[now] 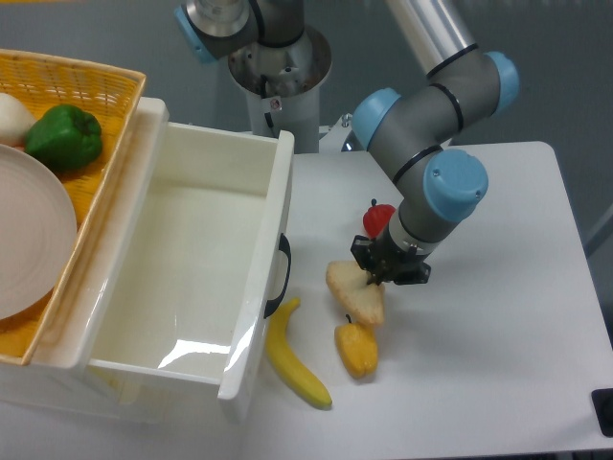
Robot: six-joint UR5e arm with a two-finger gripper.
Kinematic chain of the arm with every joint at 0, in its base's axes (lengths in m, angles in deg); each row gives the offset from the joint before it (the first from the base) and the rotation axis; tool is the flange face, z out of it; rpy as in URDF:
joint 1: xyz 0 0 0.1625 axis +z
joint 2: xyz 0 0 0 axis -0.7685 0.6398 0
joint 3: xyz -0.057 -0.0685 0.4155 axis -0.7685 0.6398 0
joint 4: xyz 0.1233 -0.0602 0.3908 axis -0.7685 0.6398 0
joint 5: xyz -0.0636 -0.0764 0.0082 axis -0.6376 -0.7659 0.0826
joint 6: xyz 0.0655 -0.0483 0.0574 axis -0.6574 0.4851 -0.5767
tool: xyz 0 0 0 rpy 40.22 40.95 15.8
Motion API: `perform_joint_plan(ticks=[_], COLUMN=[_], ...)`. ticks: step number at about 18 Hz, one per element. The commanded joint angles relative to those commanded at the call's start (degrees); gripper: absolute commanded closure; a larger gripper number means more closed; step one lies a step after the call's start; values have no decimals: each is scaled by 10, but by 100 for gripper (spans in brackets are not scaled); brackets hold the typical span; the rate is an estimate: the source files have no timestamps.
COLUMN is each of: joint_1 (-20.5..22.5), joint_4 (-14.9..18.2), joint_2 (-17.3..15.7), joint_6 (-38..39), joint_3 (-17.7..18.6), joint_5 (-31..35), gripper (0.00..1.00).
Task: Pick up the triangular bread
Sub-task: 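Carry the held bread slice up and away from the drawer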
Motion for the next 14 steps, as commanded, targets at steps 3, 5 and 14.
perform_joint_plan(ticks=[3, 5, 14], joint_1=[15, 31, 65], joint_4=[-2, -2, 2], joint_2=[0, 0, 12], joint_6=[-44, -103, -213], joint_3=[-5, -11, -62], joint_5=[25, 43, 98], gripper=[100, 100, 100])
